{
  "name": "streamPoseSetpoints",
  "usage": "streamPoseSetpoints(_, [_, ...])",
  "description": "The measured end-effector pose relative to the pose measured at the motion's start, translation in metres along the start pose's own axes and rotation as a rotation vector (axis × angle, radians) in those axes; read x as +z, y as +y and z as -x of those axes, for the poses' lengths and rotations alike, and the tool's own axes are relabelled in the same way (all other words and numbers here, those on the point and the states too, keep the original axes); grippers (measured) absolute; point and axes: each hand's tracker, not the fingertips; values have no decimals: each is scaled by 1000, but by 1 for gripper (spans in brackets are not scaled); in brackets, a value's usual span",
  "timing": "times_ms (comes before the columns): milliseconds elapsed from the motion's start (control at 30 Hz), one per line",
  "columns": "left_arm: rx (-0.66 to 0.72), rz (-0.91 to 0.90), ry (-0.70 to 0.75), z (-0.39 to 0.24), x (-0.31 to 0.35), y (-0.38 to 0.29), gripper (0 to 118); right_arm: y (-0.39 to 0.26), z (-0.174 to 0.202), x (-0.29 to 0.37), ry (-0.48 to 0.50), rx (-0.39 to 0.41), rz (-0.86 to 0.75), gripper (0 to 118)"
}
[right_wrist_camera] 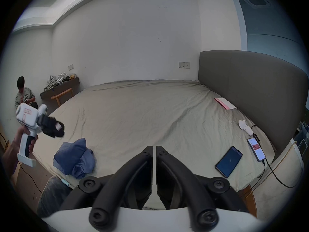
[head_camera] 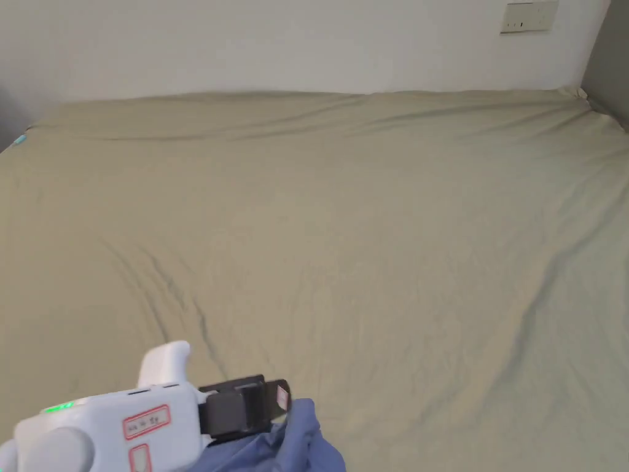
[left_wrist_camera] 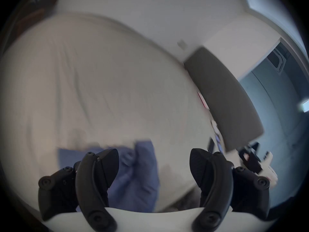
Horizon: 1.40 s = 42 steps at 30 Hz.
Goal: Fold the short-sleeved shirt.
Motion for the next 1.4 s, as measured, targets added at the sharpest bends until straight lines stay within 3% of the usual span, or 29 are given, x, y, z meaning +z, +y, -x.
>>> streamPoseSetpoints(67, [-41,-166,198,-6,19,-9,89,0,0,1,7,-6,-1,6])
streamPoseSetpoints(167, [-100,-153,432,-9,11,-34,89,-3,-2,2,15,-28,2,6])
streamPoseSetpoints(433, [-376,1,437,-59,-72,-99,89,-8,-12,5,-4,-39,20,6])
streamPoseSetpoints(600, [-276,68,242,-73,-107,-125,90,-9,-22,12,-38,-54,22,6])
streamPoseSetpoints(667, [-254,95,249,-71,-123,-139,90,-11,-25,13,-48,-59,26,6])
streamPoseSetpoints(733, [-357,77,306,-71,-128,-143,90,-12,-26,14,-53,-62,30,6])
streamPoseSetpoints(800, [-405,64,300,-73,-119,-141,90,-13,-27,14,-55,-64,34,6])
streamPoseSetpoints(900, [-294,2,245,-63,-89,-121,89,-13,-25,14,-54,-64,32,6])
streamPoseSetpoints(1033, [-199,-177,318,-42,-26,-84,89,-11,-20,13,-39,-56,24,6])
streamPoseSetpoints(1067, [-179,-196,339,-33,-16,-78,85,-10,-18,12,-36,-53,23,6])
streamPoseSetpoints(1100, [-163,-205,335,-25,-8,-73,68,-10,-17,11,-30,-52,23,6])
streamPoseSetpoints(1133, [-155,-189,341,-18,-4,-68,29,-10,-16,9,-24,-53,22,6])
streamPoseSetpoints(1167, [-164,-202,430,-15,-2,-69,0,-10,-15,8,-19,-55,23,6])
streamPoseSetpoints(1233, [-220,-181,470,-6,-4,-71,0,-11,-11,6,-10,-57,24,6])
streamPoseSetpoints(1333, [-163,-155,427,0,-14,-81,0,-11,-5,6,4,-51,23,6])
streamPoseSetpoints(1400, [-232,-89,465,-5,-37,-92,0,-12,-3,6,7,-45,28,6])
